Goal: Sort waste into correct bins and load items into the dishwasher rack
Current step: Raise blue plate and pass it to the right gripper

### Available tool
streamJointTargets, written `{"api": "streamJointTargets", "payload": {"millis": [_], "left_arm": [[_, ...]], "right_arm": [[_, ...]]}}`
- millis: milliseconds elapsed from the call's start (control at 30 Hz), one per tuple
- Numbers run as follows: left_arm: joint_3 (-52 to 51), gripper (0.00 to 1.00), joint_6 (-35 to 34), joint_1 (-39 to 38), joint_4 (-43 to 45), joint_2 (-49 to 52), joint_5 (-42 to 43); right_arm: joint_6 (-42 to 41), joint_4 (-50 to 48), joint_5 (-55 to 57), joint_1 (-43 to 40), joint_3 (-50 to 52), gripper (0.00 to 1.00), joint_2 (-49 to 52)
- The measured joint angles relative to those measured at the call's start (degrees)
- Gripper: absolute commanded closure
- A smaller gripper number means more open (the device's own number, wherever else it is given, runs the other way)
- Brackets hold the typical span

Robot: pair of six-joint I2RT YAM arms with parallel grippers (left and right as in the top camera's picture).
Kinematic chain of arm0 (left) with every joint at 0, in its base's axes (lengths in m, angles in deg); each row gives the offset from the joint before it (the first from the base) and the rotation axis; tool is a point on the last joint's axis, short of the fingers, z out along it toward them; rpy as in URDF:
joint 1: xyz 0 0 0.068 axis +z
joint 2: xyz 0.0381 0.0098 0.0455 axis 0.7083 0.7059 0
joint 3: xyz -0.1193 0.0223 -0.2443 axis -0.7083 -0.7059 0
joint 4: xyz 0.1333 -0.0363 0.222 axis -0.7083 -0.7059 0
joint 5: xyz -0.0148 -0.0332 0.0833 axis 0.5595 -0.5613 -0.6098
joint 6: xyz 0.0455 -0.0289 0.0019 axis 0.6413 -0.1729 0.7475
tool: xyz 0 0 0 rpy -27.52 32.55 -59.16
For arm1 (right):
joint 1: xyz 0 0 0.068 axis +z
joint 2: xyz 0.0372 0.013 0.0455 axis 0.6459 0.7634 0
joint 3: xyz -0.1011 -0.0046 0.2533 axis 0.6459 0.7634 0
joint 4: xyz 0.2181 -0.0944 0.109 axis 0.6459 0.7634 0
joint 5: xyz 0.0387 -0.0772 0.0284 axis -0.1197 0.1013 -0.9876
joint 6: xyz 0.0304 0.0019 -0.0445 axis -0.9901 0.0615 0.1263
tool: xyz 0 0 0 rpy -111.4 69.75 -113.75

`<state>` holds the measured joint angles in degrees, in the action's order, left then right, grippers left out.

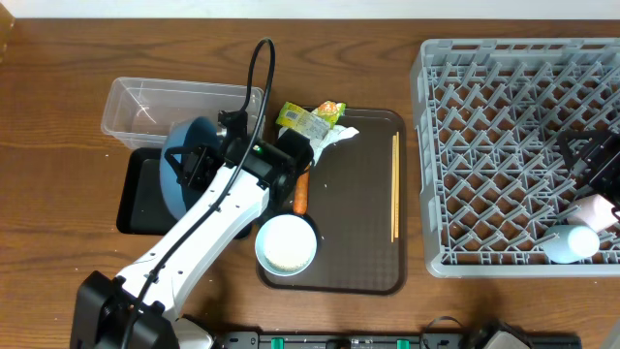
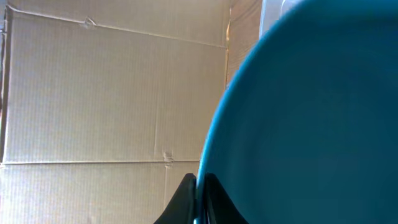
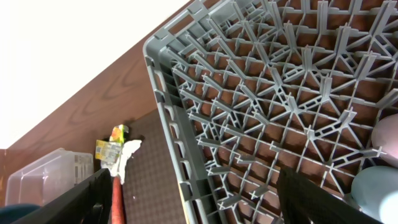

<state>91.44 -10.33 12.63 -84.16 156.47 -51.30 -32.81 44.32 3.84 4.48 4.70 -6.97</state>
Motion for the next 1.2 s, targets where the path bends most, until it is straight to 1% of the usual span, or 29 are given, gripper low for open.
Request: {"api": "streamJointTargets", "payload": {"millis": [67, 167, 267, 333, 433, 500, 567, 667, 767, 933, 1033, 1067, 1133, 1200], "left_arm": [[0.02, 0.94, -0.20, 0.00, 0.07, -0.13, 0.17], [1.16, 0.94, -0.55, 0.00, 1.09, -1.49, 2.60], [4.90, 0.94, -0.90, 0.00, 4.98, -4.94, 7.28], [7.96, 0.94, -0.63, 0.00, 8.87, -7.93, 11.96], [11.45, 0.94, 2.05, 0.09, 16.79, -13.49, 23.87], [12.26, 0.94, 4.74, 0.11, 21.92, -16.76, 33.75], [12.57, 0.94, 7.15, 0.09, 25.88, -19.41, 43.78], [12.61, 0.94, 9.90, 0.04, 28.74, -21.14, 54.82], [12.61, 0.94, 11.45, 0.02, 29.07, -21.24, 62.27], [12.61, 0.94, 12.63, 0.00, 29.11, -20.92, 67.73], [12.61, 0.94, 12.74, 0.00, 29.55, -20.92, 69.94], [12.61, 0.94, 12.81, 0.00, 29.75, -20.92, 70.44], [12.61, 0.94, 12.85, 0.00, 30.12, -20.92, 71.45], [12.61, 0.94, 12.85, 0.00, 30.45, -20.92, 72.08]], "right_arm": [[0.07, 0.15, -0.04, 0.00, 0.00, 0.23, 0.00], [1.79, 0.15, -1.44, 0.04, 0.00, 0.23, 0.00], [4.48, -0.02, -4.90, 1.44, 0.00, 0.23, 0.00], [6.16, -0.17, -7.54, 3.32, 0.00, 0.23, 0.00], [8.35, -0.02, -11.06, 7.34, 0.00, 0.23, 0.00], [9.42, -0.02, -12.55, 10.93, 0.00, 0.20, 0.00], [10.19, -0.59, -13.60, 15.21, 0.00, 0.20, 0.00], [10.75, -3.02, -14.64, 21.20, 0.00, 0.20, 0.00], [11.08, -6.67, -15.13, 27.41, 0.00, 0.21, 0.00], [11.28, -11.56, -14.99, 36.65, 0.00, 0.25, 0.68], [11.17, -12.22, -13.97, 40.30, 0.00, 0.34, 2.14], [10.99, -12.33, -13.70, 41.38, 0.00, 0.40, 2.97], [10.71, -12.33, -13.16, 43.32, 0.00, 0.54, 4.94], [10.40, -12.35, -12.70, 44.98, 0.00, 0.73, 7.02]]}}
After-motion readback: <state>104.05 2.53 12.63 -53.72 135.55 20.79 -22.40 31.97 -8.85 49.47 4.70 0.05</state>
